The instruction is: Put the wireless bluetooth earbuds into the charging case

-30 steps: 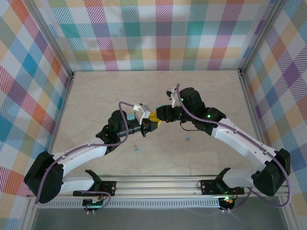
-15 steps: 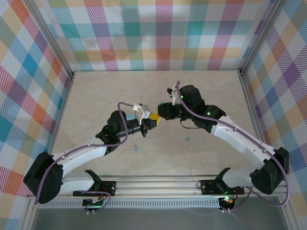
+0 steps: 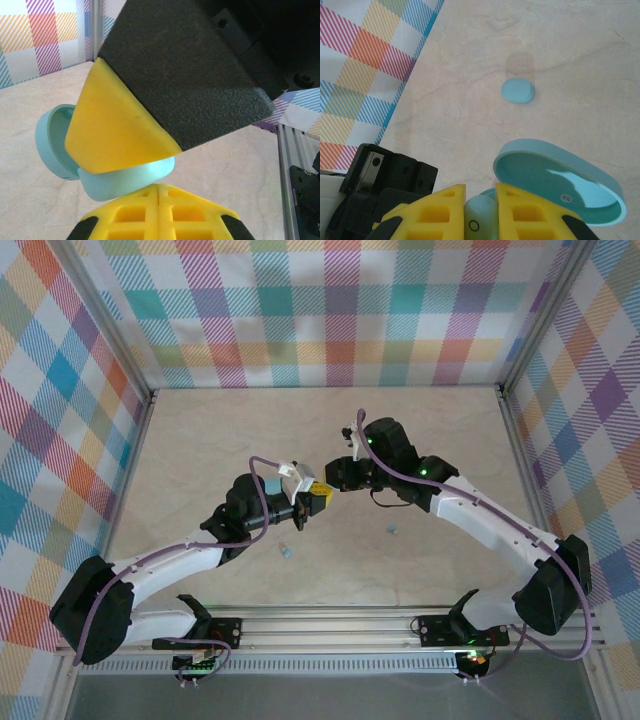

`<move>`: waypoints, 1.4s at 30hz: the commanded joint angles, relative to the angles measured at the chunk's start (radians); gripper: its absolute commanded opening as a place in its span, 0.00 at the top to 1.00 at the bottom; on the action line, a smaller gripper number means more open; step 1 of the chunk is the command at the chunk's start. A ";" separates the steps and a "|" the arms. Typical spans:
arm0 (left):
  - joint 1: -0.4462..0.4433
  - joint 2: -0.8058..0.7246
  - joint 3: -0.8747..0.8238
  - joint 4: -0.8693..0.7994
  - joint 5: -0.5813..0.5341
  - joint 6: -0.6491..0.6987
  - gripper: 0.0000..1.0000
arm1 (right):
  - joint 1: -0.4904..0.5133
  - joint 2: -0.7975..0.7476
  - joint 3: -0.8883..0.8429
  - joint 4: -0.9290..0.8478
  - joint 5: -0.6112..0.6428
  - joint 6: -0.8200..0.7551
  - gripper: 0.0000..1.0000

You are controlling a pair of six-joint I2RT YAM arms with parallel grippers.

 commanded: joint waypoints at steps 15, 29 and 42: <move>-0.011 0.195 0.010 0.221 -0.041 0.006 1.00 | 0.007 0.074 -0.081 -0.006 0.016 -0.041 0.92; 0.007 0.509 0.077 0.377 -0.141 0.002 1.00 | -0.071 0.248 -0.158 0.146 0.006 -0.088 0.95; 0.035 0.705 0.128 0.427 -0.185 -0.007 0.99 | -0.151 0.448 -0.177 0.276 -0.023 -0.120 0.97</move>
